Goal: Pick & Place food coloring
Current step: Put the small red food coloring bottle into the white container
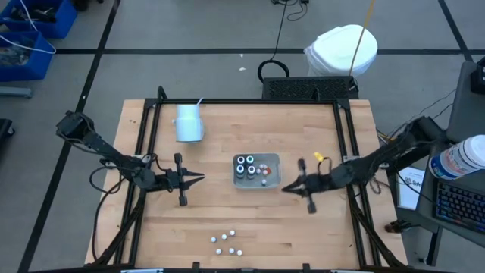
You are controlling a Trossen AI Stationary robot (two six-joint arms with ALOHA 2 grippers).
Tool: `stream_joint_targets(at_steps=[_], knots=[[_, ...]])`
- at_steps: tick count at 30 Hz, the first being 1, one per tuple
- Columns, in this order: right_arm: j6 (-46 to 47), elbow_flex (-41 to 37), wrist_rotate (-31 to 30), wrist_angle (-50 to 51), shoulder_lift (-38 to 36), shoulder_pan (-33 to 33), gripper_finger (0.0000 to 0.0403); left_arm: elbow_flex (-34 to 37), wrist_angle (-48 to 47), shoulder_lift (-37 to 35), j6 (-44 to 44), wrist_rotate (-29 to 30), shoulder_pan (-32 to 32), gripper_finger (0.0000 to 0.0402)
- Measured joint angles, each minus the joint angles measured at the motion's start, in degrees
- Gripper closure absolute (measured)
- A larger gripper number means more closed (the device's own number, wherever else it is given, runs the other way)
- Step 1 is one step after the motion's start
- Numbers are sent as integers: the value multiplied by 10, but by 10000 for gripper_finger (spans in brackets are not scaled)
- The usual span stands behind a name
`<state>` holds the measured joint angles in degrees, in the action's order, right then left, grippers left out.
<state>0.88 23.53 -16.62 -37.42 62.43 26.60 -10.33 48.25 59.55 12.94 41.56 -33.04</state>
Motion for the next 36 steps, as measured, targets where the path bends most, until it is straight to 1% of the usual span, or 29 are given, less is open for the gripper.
stream_joint_targets(at_steps=[3,6,11,12,14,17,22,26,30,32,36], knots=[[1,75,2,-7,106,11,403,0,0,0,-15,0,0,356],[-8,164,8,6,198,12,403,0,-2,0,-31,0,0,360],[-36,326,112,95,331,-2,403,0,-7,0,-41,0,0,368],[-42,353,123,113,353,-3,403,0,-8,0,-41,0,0,370],[-56,393,123,131,391,-3,403,0,-13,0,-41,0,0,370],[-64,415,123,110,438,-4,403,0,-27,0,-42,0,0,368],[-64,417,122,41,506,-8,403,0,-48,0,-45,0,0,366],[-55,417,122,-3,535,-16,397,0,-47,0,-45,0,0,372],[-46,417,123,-24,546,-19,364,0,-47,0,-43,0,0,378],[-46,417,125,-23,546,-19,340,0,-46,0,-39,0,0,382],[-46,417,154,-29,545,-18,286,0,-45,0,-38,0,0,392]])
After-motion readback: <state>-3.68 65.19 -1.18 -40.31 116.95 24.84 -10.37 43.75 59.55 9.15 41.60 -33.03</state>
